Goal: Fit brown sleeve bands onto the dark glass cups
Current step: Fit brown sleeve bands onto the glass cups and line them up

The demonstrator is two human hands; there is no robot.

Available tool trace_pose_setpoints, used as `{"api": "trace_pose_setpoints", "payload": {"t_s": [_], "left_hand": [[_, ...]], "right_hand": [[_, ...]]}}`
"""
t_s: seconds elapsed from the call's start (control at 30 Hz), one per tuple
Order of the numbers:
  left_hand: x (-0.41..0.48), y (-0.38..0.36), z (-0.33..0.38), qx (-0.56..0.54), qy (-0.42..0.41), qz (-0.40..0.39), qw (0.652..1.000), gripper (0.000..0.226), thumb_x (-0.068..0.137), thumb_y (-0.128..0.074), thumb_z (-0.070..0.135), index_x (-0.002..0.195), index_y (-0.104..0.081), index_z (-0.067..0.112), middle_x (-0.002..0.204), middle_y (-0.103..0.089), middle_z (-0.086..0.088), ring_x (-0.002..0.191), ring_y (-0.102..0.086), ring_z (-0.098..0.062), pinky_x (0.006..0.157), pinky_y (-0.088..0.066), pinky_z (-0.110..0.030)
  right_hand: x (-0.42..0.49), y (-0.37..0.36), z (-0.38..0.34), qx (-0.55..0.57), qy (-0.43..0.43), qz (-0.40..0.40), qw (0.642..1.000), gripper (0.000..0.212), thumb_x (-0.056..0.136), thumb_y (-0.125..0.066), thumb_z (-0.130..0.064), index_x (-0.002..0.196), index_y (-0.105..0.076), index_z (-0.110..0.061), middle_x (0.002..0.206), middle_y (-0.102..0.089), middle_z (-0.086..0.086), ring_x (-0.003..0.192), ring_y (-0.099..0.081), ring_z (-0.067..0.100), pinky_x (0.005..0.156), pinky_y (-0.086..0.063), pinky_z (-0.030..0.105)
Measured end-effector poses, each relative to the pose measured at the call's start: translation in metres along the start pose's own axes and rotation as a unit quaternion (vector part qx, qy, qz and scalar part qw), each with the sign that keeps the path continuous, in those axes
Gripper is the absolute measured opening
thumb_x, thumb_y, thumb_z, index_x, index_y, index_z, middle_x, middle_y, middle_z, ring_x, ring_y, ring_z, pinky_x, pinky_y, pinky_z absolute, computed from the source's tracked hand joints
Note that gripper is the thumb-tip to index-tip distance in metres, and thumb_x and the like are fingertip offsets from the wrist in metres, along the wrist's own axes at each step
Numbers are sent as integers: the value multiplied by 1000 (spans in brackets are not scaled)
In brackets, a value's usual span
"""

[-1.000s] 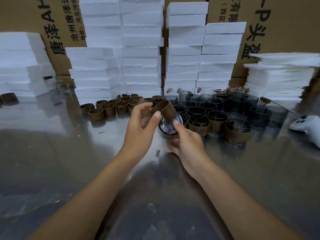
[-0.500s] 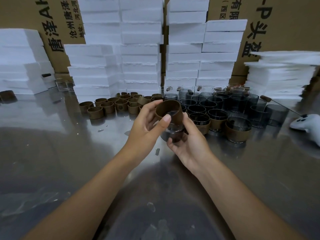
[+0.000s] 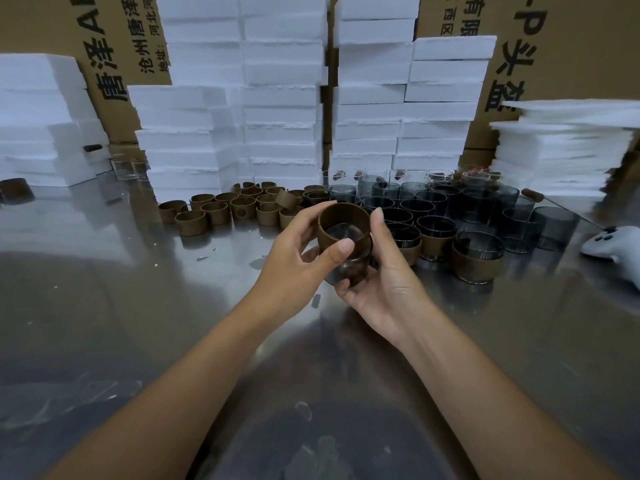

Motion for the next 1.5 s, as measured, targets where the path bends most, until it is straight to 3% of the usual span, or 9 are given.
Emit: {"api": "trace_pose_setpoints", "payload": {"t_s": [0.13,0.33,0.6,0.73,0.87,1.0,1.2,1.37,1.5], "left_hand": [[0,0,-1,-2,-2,-5,1000,53,77,-64,29,127,-51,18,122,-61,5,119,-54,-6,89,-44,-12],[0,0,-4,-23,22,-1,999,53,87,-54,40,133,-51,14,123,-63,1,116,-58,-9,102,-45,-30],[1,0,-15,-47,58,-7,997,43,88,-58,37,126,-58,17,118,-68,2,115,-60,-11,100,-46,-28],[-2,-5,-28,-120,133,-26,983,53,81,-63,44,127,-56,19,114,-68,3,110,-63,-11,84,-52,-30],[-3,-7,-32,-167,171,-17,971,45,80,-63,40,119,-61,19,115,-67,-2,110,-64,-17,75,-54,-30],[-3,-6,-32,-183,178,-34,966,36,80,-65,39,111,-67,21,111,-68,-3,105,-66,-21,73,-55,-31],[-4,-6,-31,-173,181,-51,967,45,79,-69,37,122,-63,24,115,-68,-3,103,-67,-23,76,-55,-30],[-4,-4,-31,-171,169,-40,970,44,80,-65,34,122,-63,24,112,-70,-4,101,-68,-22,74,-55,-28],[-5,-4,-29,-158,154,-46,974,31,84,-59,40,112,-69,30,107,-72,-2,98,-70,-23,75,-56,-30]], "right_hand": [[0,0,0,-7,3,8,1000,58,49,-76,-51,99,-67,-23,103,-55,7,76,-53,13,52,-43,18],[-1,0,-3,18,16,13,1000,43,45,-77,-39,83,-66,-22,78,-63,-1,58,-61,7,48,-43,18],[-2,0,-3,18,15,18,1000,41,54,-70,-34,91,-63,-18,74,-66,-2,61,-63,8,58,-41,21],[-3,2,-5,21,13,27,999,23,69,-67,-29,88,-65,-17,71,-69,-2,71,-61,12,61,-41,22],[-3,3,-5,29,21,28,999,11,87,-60,-26,85,-66,-17,65,-70,-4,62,-65,9,58,-42,21],[-2,3,-5,36,25,27,999,12,84,-62,-26,85,-67,-16,72,-71,0,67,-65,13,54,-43,20],[-1,3,-5,29,27,25,999,15,91,-55,-25,94,-63,-13,95,-65,10,81,-61,19,50,-45,18],[-2,2,-8,26,47,18,998,13,89,-57,-23,88,-66,-14,80,-71,6,81,-63,20,50,-47,18],[-4,1,-10,15,60,4,998,24,68,-66,-31,86,-67,-16,74,-73,4,72,-67,16,48,-48,17]]}}
Point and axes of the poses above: each hand's wrist, its own x-axis towards the middle knuckle, its own y-axis out of the back of the hand, z = x × y, the point moved 7 cm from there along x, towards the middle knuckle
